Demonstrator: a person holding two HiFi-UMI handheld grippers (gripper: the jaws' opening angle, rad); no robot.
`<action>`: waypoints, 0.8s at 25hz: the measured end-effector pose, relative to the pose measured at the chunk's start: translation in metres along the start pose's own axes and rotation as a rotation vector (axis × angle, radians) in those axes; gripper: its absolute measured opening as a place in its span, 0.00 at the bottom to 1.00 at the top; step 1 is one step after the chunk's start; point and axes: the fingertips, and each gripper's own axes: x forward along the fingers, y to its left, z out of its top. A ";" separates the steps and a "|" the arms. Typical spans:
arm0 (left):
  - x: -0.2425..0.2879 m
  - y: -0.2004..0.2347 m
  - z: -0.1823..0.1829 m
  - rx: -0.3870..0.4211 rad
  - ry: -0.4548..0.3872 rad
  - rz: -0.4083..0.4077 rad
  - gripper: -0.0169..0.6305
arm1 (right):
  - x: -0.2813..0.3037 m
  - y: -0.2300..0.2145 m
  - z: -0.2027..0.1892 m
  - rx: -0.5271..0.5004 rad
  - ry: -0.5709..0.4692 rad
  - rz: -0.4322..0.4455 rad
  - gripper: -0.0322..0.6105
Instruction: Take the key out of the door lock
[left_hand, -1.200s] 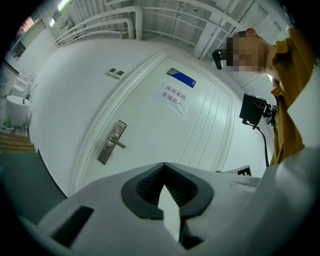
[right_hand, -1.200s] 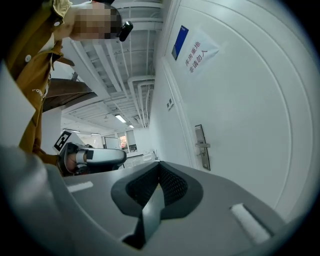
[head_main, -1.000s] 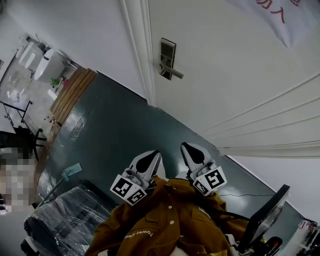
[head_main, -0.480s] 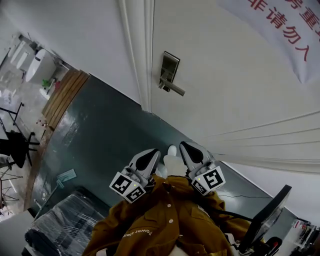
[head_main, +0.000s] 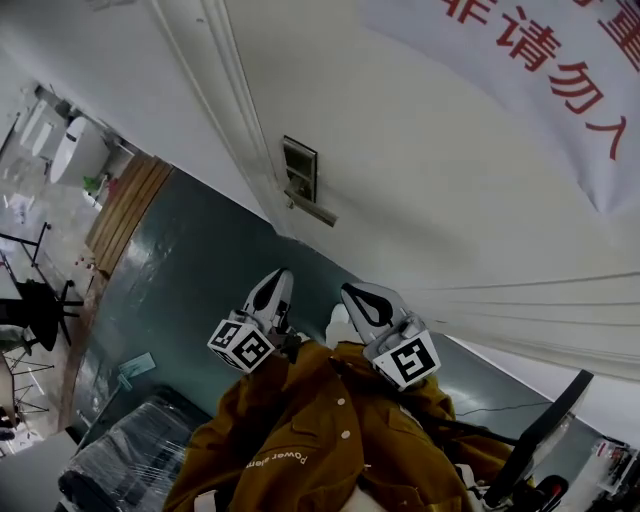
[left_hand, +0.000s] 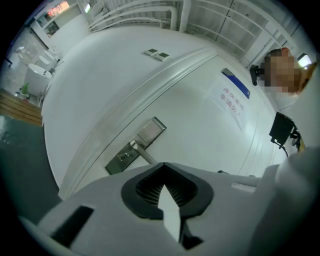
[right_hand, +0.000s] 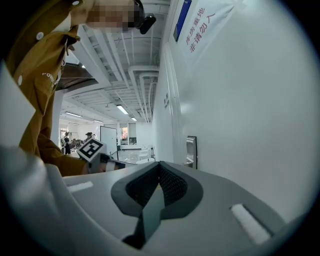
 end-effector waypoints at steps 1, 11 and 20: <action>0.008 0.011 0.001 -0.023 -0.009 0.015 0.02 | 0.002 -0.003 0.004 -0.010 -0.029 0.010 0.06; 0.079 0.096 0.018 -0.486 -0.040 -0.030 0.24 | 0.014 -0.027 0.016 0.015 -0.056 -0.010 0.06; 0.122 0.138 0.017 -0.703 -0.035 -0.148 0.29 | 0.024 -0.031 0.008 0.000 0.018 -0.031 0.06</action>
